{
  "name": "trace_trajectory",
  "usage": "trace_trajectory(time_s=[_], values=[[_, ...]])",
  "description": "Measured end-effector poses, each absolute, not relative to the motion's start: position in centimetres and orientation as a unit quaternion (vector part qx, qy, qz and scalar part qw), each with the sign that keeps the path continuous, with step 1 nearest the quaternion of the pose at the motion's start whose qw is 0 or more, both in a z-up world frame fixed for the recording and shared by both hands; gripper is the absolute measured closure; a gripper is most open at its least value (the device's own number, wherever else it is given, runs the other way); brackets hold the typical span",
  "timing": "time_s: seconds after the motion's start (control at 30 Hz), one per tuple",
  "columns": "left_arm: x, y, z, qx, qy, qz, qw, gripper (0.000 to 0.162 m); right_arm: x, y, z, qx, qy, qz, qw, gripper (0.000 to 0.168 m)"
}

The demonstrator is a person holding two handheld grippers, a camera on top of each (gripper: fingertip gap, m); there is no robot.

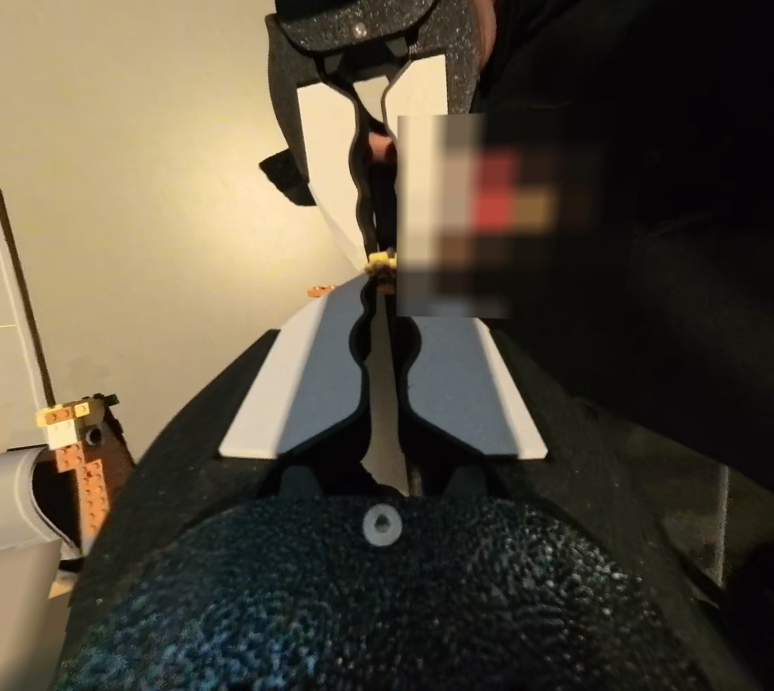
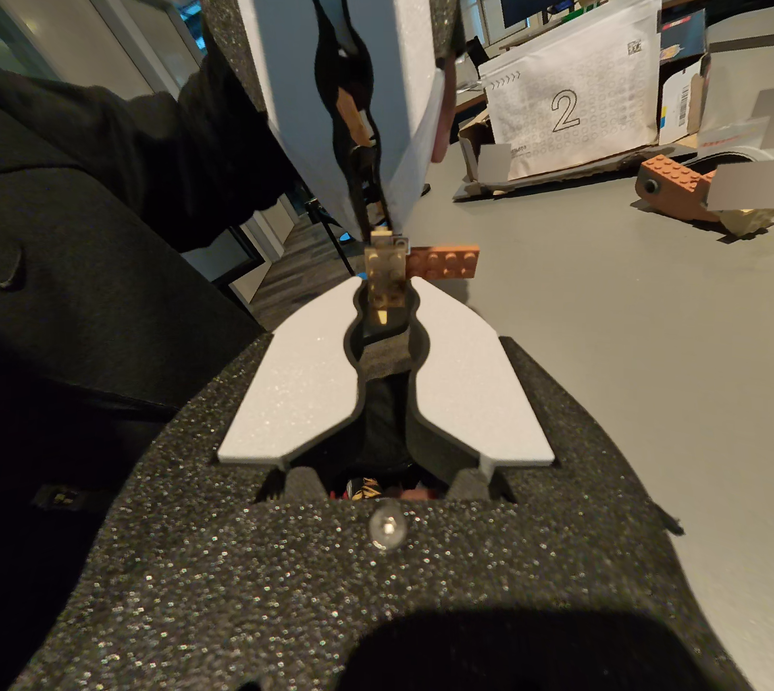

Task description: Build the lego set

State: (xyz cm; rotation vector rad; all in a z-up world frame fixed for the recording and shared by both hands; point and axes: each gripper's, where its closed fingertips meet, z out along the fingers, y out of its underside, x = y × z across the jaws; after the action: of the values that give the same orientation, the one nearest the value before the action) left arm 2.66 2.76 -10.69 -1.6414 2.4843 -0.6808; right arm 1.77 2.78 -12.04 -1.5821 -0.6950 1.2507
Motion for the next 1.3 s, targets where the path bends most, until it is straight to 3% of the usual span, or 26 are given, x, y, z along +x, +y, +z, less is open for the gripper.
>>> trace_trajectory(time_s=[0.5,0.73,1.3], values=[[2.5,2.6,-11.4,-0.477,0.869,-0.132,-0.016,0.153,1.3,2.8,-12.5,-0.659,-0.299,0.500,0.476,0.152],[3.2,3.5,-11.3,-0.488,0.859,-0.156,0.018,0.154,2.5,3.6,-12.8,-0.678,-0.315,0.453,0.485,0.152],[1.8,5.1,-16.7,-0.554,0.792,-0.247,0.068,0.154,2.4,5.3,-18.7,-0.726,-0.488,0.347,0.338,0.152]])
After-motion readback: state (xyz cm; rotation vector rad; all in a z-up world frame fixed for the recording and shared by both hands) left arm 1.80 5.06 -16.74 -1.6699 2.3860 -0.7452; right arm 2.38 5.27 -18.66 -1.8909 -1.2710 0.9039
